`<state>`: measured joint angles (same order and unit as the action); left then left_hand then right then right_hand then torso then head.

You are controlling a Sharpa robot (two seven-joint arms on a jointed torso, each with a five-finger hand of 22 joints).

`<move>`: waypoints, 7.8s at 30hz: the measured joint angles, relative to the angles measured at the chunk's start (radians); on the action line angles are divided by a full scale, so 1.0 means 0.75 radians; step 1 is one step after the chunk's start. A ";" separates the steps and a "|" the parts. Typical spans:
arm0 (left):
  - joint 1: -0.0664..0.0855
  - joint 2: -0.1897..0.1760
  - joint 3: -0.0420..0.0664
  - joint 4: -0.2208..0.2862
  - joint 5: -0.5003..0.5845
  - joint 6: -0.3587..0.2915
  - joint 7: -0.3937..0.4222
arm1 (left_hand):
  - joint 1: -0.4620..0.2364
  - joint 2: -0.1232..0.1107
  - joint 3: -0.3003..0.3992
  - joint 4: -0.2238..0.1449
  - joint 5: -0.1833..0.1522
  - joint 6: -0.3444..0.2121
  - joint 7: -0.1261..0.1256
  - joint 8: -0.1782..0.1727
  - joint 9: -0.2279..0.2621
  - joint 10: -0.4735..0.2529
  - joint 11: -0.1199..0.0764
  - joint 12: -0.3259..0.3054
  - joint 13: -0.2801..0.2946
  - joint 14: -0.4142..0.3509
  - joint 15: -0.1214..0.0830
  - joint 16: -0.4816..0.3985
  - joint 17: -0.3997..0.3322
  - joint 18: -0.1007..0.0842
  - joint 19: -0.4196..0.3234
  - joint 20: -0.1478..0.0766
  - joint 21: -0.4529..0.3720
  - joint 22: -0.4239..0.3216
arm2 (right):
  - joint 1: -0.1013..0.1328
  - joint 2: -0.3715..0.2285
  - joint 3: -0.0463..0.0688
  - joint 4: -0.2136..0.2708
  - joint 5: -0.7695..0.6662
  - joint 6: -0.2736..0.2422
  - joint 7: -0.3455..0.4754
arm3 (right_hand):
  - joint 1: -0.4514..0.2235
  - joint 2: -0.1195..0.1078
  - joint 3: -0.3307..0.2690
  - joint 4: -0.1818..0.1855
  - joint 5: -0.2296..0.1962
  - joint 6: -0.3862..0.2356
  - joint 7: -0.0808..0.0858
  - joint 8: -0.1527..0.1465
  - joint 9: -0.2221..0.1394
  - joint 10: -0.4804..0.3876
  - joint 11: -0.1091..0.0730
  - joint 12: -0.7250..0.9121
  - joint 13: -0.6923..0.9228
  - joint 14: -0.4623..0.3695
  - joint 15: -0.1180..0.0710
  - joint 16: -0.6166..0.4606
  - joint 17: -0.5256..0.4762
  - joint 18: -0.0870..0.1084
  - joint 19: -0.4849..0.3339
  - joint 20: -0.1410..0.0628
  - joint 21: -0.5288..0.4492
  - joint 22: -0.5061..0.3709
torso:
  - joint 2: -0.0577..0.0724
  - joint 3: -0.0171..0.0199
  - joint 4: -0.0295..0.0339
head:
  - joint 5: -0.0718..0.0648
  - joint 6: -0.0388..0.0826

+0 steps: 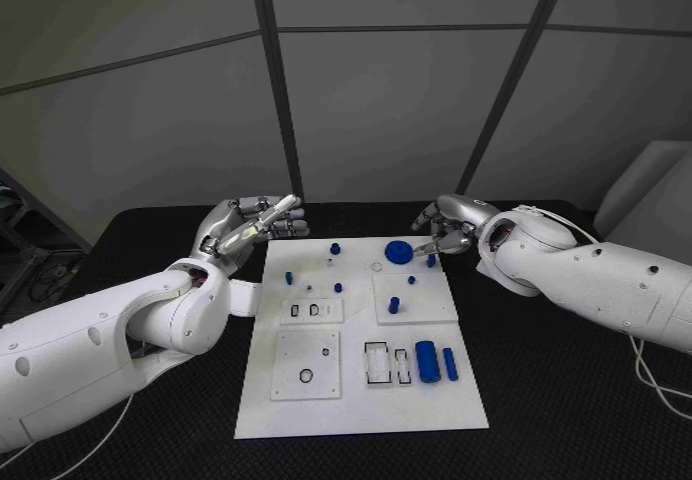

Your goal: Assemble the parts on the task board

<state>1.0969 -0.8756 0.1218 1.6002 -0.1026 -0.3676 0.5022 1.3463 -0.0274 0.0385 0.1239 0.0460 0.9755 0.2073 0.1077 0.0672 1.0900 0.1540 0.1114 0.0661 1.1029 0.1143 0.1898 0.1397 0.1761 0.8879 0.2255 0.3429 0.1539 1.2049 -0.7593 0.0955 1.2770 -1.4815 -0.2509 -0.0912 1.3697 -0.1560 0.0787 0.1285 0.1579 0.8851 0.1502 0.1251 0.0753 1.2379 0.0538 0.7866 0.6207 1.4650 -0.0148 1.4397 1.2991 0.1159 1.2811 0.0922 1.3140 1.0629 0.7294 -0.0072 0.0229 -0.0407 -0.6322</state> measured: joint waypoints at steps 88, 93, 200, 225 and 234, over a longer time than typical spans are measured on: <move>0.000 0.001 0.000 -0.009 0.000 0.015 -0.013 | 0.005 0.005 0.004 -0.003 0.000 0.000 0.000 0.000 0.000 -0.005 0.005 -0.006 0.000 0.000 0.000 -0.010 0.000 0.000 0.000 0.000 -0.005 -0.002 | 0.000 0.230 0.001 -0.029 -0.130 -0.050 -0.071 | 0.127 0.122 0.100 0.006 0.130 0.128 0.004 0.115 -0.008 0.255 -0.007 0.830 0.916 0.000 0.000 0.158 0.011 -0.062 0.174 -0.001 0.193 0.327 | 0.000 -0.0009 -0.0005 | 0.018 -0.022; 0.000 0.004 0.000 -0.011 0.000 0.016 -0.014 | 0.005 0.005 0.004 -0.003 0.000 0.000 0.000 0.000 0.000 -0.005 0.005 -0.006 0.000 0.000 0.000 -0.010 0.000 0.000 0.000 0.000 -0.005 -0.002 | 0.000 0.308 0.001 -0.031 -0.166 -0.074 -0.072 | 0.127 0.122 0.102 0.007 0.130 0.128 0.004 0.114 -0.008 0.255 -0.007 0.830 0.916 0.000 0.000 0.159 0.011 -0.062 0.174 -0.001 0.193 0.327 | 0.001 -0.0009 0.0019 | 0.022 -0.023; -0.001 0.017 0.000 -0.081 -0.001 0.036 -0.025 | 0.000 0.011 -0.004 -0.011 0.000 0.005 0.005 -0.005 0.000 -0.005 0.005 -0.011 0.001 0.000 0.000 -0.016 0.000 0.000 -0.005 0.005 -0.005 -0.005 | 0.000 -0.062 -0.058 0.012 0.280 -0.133 0.201 | -0.003 0.041 0.131 -0.034 0.164 0.044 0.030 -0.054 -0.008 0.155 0.040 0.719 0.868 0.002 0.027 0.159 0.011 -0.061 0.117 0.041 0.152 0.263 | -0.014 0.0083 -0.0447 | 0.030 -0.020; -0.003 0.021 -0.001 -0.087 -0.001 0.043 -0.024 | 0.000 0.011 -0.004 -0.011 0.000 0.005 0.005 -0.005 0.000 -0.005 0.005 -0.011 0.000 0.000 0.000 -0.016 0.001 0.000 -0.005 0.005 -0.005 -0.005 | -0.027 -0.007 -0.059 -0.115 0.330 -0.012 0.215 | -0.003 0.042 0.109 -0.033 0.157 0.013 0.036 -0.070 -0.008 0.150 0.045 0.711 0.862 -0.002 0.032 0.159 0.011 -0.061 0.108 0.042 0.146 0.254 | -0.011 0.0084 -0.0398 | 0.022 -0.042; -0.003 0.021 -0.001 -0.089 -0.001 0.044 -0.024 | 0.000 0.011 -0.004 -0.011 0.000 0.005 0.005 -0.005 0.000 -0.005 0.005 -0.011 0.001 0.000 0.000 -0.016 0.001 0.000 -0.005 0.005 -0.005 -0.005 | -0.034 0.000 -0.059 -0.124 0.322 0.015 0.205 | -0.003 0.042 0.104 -0.028 0.157 0.024 0.033 -0.064 -0.005 0.150 0.045 0.711 0.866 -0.002 0.032 0.159 0.012 -0.061 0.108 0.042 0.146 0.255 | -0.011 0.0098 -0.0408 | 0.023 -0.048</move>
<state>1.0944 -0.8601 0.1211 1.5332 -0.1032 -0.3345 0.4841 1.3463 -0.0195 0.0357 0.1159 0.0460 0.9791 0.2108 0.1044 0.0670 1.0865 0.1575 0.1033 0.0665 1.1028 0.1143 0.1781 0.1405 0.1760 0.8842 0.2291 0.3390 0.1502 1.1796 -0.7589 0.0509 1.1837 -1.2403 -0.2400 0.0624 1.3672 -0.1248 0.1565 0.1072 0.2759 0.9032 0.1748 0.0773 0.0717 1.3505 0.0875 1.3201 1.2699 1.4632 0.0090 1.5587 1.3077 0.0698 1.3619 0.1234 1.4237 1.2542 0.7209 0.0002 -0.0077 -0.0237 -0.6685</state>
